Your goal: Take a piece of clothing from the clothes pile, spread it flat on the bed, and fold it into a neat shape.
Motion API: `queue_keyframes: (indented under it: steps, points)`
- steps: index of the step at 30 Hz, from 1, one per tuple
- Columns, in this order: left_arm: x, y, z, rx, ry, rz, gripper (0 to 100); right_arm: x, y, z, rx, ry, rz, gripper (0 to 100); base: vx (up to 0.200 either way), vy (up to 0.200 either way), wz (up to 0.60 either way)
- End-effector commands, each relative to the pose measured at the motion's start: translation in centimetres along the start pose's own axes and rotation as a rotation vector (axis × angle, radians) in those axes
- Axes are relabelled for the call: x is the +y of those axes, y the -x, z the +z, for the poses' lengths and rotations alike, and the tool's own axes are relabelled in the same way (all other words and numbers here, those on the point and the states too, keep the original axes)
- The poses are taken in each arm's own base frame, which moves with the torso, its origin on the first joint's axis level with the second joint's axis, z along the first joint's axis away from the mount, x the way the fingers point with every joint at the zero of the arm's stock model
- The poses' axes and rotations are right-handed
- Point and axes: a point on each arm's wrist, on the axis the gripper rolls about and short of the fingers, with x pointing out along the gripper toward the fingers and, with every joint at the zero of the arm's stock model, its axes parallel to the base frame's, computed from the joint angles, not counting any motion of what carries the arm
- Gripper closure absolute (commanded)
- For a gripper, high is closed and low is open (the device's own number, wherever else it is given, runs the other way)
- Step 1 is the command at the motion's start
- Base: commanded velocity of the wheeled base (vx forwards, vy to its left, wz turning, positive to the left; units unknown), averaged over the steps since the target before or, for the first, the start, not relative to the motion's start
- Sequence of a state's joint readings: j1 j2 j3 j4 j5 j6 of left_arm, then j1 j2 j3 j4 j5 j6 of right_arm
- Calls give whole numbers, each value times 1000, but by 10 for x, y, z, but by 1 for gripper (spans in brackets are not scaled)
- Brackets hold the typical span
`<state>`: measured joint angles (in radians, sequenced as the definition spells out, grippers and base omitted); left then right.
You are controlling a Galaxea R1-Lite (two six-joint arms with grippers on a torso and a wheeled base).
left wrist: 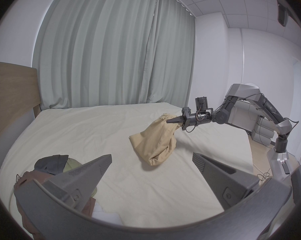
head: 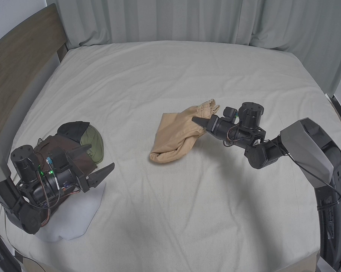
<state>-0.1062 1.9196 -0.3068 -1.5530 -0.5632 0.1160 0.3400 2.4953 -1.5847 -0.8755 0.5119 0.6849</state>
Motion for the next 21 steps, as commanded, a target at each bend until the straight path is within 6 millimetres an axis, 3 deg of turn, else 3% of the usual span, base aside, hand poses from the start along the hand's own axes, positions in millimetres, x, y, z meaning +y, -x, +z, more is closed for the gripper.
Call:
queue_keyframes:
  steps: [1,21]
  points:
    - [0,0,0,-1,-1,-1,0,-4,8,-11,27,-5,-22,100,0,0,0]
    - [0,0,0,-1,-1,-1,0,-35,25,-46,70,16,-81,100,0,0,0]
